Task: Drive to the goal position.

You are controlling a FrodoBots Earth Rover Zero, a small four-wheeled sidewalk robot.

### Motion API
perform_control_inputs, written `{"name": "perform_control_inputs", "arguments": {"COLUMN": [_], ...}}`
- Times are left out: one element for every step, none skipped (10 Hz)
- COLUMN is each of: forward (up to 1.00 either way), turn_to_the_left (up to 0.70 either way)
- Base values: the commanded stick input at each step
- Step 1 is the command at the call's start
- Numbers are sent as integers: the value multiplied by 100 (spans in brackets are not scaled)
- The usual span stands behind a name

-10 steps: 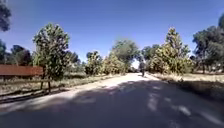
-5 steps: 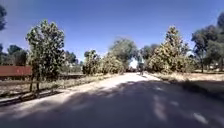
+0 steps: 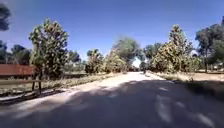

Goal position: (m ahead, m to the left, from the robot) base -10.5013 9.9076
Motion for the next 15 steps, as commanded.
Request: {"name": "perform_control_inputs", "arguments": {"forward": [0, 0, 0, 0, 0, 0, 0, 0, 0, 0, 0, 0, 0, 0, 0], "turn_to_the_left": [100, 100, 100, 100, 100, 100, 100, 100, 100, 100, 100, 100, 100, 100, 100]}}
